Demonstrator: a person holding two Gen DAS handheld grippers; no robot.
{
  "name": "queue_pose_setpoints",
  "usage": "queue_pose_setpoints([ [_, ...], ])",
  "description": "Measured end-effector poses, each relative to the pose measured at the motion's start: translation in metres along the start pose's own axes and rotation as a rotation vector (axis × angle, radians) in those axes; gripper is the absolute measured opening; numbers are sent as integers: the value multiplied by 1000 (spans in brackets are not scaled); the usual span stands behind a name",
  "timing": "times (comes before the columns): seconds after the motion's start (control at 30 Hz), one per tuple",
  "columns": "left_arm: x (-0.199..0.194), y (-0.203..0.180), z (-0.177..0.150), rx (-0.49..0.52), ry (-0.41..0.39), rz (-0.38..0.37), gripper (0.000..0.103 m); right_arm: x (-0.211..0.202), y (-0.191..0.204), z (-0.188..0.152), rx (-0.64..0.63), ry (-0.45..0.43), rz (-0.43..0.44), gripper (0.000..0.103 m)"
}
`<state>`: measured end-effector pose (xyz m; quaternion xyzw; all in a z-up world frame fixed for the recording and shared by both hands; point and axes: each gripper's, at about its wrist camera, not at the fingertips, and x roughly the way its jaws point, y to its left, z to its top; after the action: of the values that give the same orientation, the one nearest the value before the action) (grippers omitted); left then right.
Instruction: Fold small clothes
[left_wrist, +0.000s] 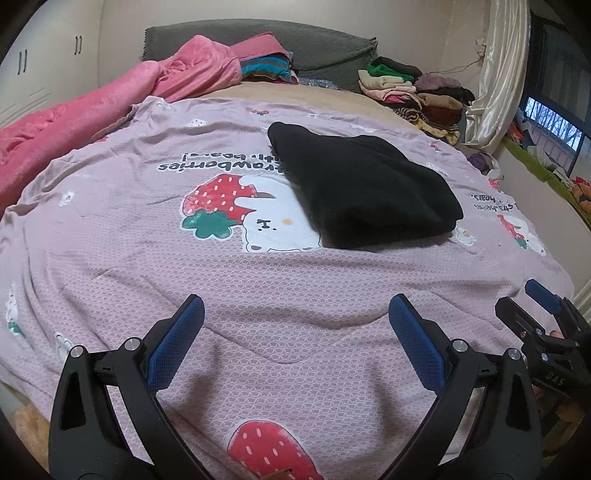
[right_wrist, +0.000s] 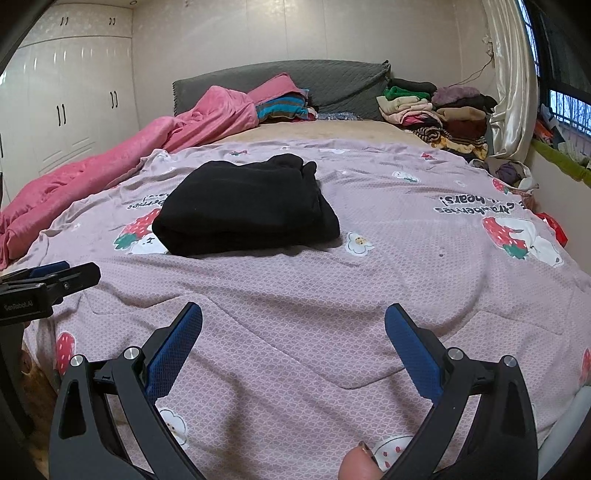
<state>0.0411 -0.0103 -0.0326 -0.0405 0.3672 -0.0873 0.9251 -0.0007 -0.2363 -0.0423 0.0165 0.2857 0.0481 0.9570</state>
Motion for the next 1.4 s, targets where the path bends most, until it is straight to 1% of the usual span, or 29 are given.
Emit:
queue_pose_setpoints([
  [1.17, 1, 3, -1, 0, 24, 57, 93, 2, 2, 2, -14, 10, -10, 99],
  [1.4, 1, 3, -2, 1, 26, 59, 93, 2, 2, 1, -13, 12, -7, 99],
])
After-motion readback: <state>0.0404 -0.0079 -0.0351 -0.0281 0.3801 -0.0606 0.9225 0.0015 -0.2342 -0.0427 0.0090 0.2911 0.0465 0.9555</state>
